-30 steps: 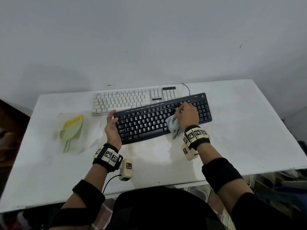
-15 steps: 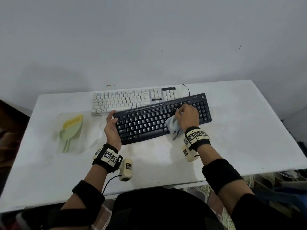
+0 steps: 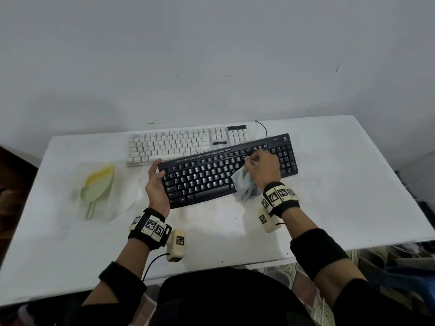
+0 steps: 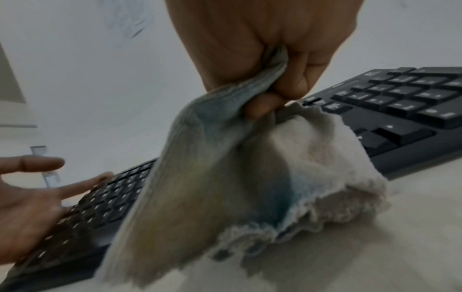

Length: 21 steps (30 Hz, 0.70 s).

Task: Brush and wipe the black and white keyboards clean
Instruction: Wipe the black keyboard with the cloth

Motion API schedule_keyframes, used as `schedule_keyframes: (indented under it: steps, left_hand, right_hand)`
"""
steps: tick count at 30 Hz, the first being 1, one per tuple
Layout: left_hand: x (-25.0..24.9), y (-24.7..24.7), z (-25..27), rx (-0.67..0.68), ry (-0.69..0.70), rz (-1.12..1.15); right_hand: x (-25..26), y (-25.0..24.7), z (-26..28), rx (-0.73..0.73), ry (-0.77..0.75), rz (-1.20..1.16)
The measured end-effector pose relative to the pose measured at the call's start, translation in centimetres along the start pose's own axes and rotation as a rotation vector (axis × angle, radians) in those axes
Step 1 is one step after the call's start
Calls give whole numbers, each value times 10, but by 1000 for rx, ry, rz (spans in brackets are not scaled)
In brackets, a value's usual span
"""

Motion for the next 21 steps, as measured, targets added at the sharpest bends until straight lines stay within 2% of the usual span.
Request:
schedule_keyframes:
  steps: [4, 12, 15, 19, 21]
  left_hand:
    - [1, 1, -2, -4, 3, 11]
    - [2, 5, 0, -15, 24, 34]
    - [3, 4, 0, -22, 23, 23]
    - [2, 3, -2, -20, 15, 19]
    - [2, 4, -2, -36, 12, 13]
  right_hand:
    - [8, 9, 5, 66, -121, 41]
    - [-23, -23, -10, -82, 86, 21]
    - [-26, -27, -12, -100, 75, 3]
    - [-29, -21, -8, 20, -52, 112]
    - [-35, -25, -11, -19, 4, 123]
Point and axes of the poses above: each hand's wrist, its own z-axis away from the middle knuckle, its own y-axis out of the palm, x = y × z, the point moved 2 cm from there along -z, towards the middle knuckle, and after that the axes turned 5 degrees about z, right-handed, at the moved point
